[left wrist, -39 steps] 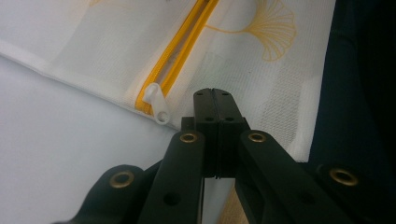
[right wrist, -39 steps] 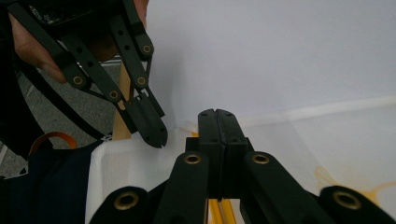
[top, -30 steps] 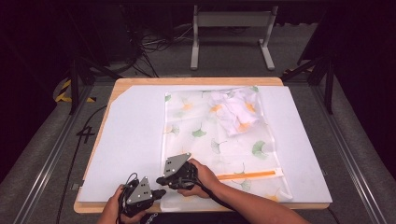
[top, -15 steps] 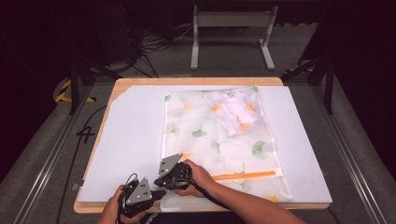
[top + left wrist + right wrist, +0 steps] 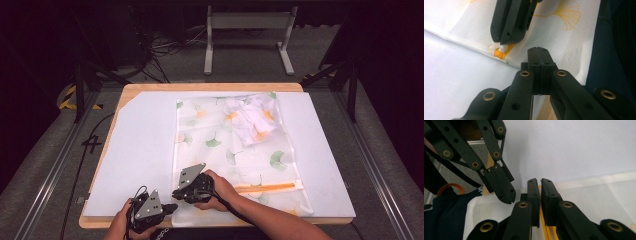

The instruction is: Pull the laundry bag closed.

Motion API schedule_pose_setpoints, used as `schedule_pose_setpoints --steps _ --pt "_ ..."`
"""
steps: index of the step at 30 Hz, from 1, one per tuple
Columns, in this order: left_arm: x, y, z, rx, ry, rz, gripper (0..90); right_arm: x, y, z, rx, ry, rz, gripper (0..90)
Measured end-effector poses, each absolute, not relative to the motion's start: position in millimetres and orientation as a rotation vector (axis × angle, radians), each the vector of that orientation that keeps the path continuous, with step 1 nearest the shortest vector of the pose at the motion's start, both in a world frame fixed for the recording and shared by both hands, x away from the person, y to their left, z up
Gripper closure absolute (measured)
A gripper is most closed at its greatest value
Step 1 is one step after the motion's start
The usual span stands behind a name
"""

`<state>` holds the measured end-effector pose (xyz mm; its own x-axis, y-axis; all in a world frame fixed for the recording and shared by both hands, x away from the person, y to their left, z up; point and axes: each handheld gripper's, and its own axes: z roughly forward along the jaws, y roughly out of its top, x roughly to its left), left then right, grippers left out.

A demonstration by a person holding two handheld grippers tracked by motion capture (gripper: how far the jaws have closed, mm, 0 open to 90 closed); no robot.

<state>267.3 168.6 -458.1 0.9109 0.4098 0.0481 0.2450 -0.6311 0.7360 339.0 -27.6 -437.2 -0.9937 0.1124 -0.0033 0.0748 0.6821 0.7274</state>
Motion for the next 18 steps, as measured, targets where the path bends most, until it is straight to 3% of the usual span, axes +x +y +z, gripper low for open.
schedule_pose_setpoints --steps 14,18 --pt "267.9 169.2 -458.3 2.278 0.465 0.260 90.0 346.9 -34.3 -432.3 0.233 2.794 1.292 68.2" --pt "268.3 169.2 -458.3 2.279 0.463 0.258 90.0 350.8 -31.0 -428.5 0.258 2.782 1.304 68.8"
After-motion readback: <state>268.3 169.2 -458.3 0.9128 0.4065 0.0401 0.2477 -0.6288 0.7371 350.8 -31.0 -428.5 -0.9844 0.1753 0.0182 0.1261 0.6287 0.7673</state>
